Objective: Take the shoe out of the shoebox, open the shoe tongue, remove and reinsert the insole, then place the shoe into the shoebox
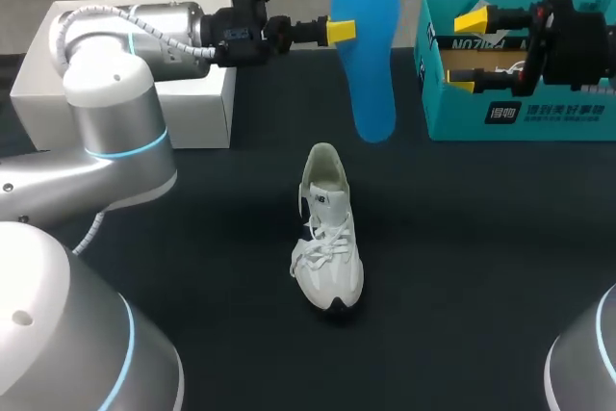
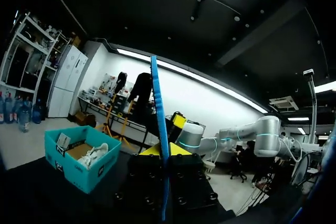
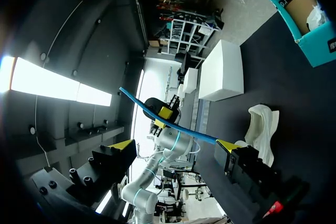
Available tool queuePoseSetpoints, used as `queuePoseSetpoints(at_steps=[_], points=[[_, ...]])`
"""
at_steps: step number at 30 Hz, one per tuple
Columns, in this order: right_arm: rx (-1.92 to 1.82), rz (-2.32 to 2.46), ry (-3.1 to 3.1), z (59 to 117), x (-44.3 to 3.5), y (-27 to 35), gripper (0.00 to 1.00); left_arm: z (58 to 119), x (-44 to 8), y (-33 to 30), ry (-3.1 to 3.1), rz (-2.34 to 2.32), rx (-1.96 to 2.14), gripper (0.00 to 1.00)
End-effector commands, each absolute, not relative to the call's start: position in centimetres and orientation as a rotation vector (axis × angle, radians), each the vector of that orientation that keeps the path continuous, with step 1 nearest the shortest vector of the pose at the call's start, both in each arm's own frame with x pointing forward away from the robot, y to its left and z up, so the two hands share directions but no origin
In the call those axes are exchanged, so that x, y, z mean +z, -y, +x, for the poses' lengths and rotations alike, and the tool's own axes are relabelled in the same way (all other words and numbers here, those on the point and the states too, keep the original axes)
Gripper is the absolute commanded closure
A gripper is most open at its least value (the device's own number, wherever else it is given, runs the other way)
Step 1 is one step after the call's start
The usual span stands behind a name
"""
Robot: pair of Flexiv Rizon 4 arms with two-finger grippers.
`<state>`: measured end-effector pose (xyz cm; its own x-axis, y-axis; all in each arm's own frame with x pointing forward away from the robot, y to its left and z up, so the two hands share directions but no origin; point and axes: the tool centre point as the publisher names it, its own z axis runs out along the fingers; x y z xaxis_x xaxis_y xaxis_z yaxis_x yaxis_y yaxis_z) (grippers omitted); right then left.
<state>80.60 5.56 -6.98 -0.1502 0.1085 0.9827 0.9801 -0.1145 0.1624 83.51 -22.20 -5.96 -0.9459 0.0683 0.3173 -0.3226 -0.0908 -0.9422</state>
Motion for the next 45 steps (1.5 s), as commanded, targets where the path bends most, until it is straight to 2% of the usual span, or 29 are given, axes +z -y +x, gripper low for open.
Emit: queuePoseSetpoints(at_steps=[1,10,13,27,33,36,39,45], points=[[-1.371,-1.298,1.34,80.7,-7.1,-5.7,0.0,83.5,-6.2,22.2,2.184,-0.122,2.34,1.0],[-1.371,-1.298,1.34,80.7,-7.1,-5.7,0.0,84.1,-6.0,21.8,2.438,-0.913,2.813,1.0],[-1.371,-1.298,1.34,80.7,-7.1,-5.7,0.0,84.1,-4.9,21.7,2.57,-1.327,2.733,1.0],[-1.371,-1.298,1.34,80.7,-7.1,-5.7,0.0,84.1,-4.9,21.7,2.57,-1.327,2.733,1.0],[-1.371,-1.298,1.34,80.7,-7.1,-5.7,0.0,84.4,-5.6,22.2,2.26,-2.474,2.727,1.0],[-1.371,-1.298,1.34,80.7,-7.1,-5.7,0.0,84.7,-5.5,22.3,2.113,-2.811,2.626,1.0],[-1.371,-1.298,1.34,80.7,-7.1,-5.7,0.0,84.9,-5.2,22.3,2.113,-2.948,2.537,1.0],[-1.371,-1.298,1.34,80.7,-7.1,-5.7,0.0,85.0,-5.0,22.3,2.149,-2.935,2.508,1.0]])
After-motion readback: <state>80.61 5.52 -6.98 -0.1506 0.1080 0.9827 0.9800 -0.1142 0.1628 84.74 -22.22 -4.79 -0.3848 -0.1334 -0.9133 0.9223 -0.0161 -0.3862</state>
